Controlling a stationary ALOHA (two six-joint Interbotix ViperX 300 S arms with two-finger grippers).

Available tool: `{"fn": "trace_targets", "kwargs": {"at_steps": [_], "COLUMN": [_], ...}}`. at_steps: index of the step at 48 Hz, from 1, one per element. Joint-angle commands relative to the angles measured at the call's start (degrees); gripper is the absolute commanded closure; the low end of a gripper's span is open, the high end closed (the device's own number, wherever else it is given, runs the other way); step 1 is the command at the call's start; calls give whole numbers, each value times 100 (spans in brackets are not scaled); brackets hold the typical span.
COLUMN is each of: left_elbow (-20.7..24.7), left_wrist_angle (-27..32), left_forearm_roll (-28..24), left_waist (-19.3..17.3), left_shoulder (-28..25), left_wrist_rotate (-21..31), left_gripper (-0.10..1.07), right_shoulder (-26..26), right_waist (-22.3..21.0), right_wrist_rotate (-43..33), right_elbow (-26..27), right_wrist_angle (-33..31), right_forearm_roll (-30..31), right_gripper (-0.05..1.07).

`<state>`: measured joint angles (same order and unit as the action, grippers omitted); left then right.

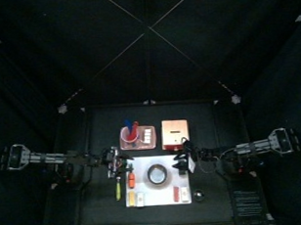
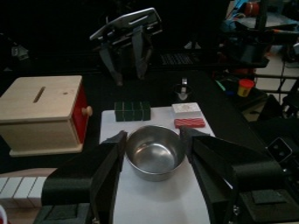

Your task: Move bowl off cutting board

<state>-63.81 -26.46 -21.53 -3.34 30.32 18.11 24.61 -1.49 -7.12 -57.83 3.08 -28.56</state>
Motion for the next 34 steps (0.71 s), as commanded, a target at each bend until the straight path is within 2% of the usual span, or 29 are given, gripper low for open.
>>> {"fn": "trace_targets", "kwargs": {"at_steps": [1,8,16,26,34], "left_elbow": [62,62,53,62,44], "left_wrist_angle": [-44,-44,-35,-35,-35], "left_forearm_roll": [18,18,-35,-272,-334], "left_waist": [-18,-53,-53,-70,-79], "left_shoulder": [18,18,18,18,18], "left_wrist_rotate": [-18,-18,-26,-26,-26], "left_gripper": [11,11,11,11,11], "right_shoulder": [-387,-914,-1477,-1942,-2259], "right_waist": [-79,-35,-35,-79,-88], "right_wrist_rotate": [-272,-659,-1125,-1424,-1477], "right_elbow": [316,571,923,1380,1547], "right_wrist_angle": [-105,-185,-396,-940,-1195], "right_forearm_roll": [-308,-369,-316,-185,-141], "right_gripper": [17,11,-1,-2,-1]}}
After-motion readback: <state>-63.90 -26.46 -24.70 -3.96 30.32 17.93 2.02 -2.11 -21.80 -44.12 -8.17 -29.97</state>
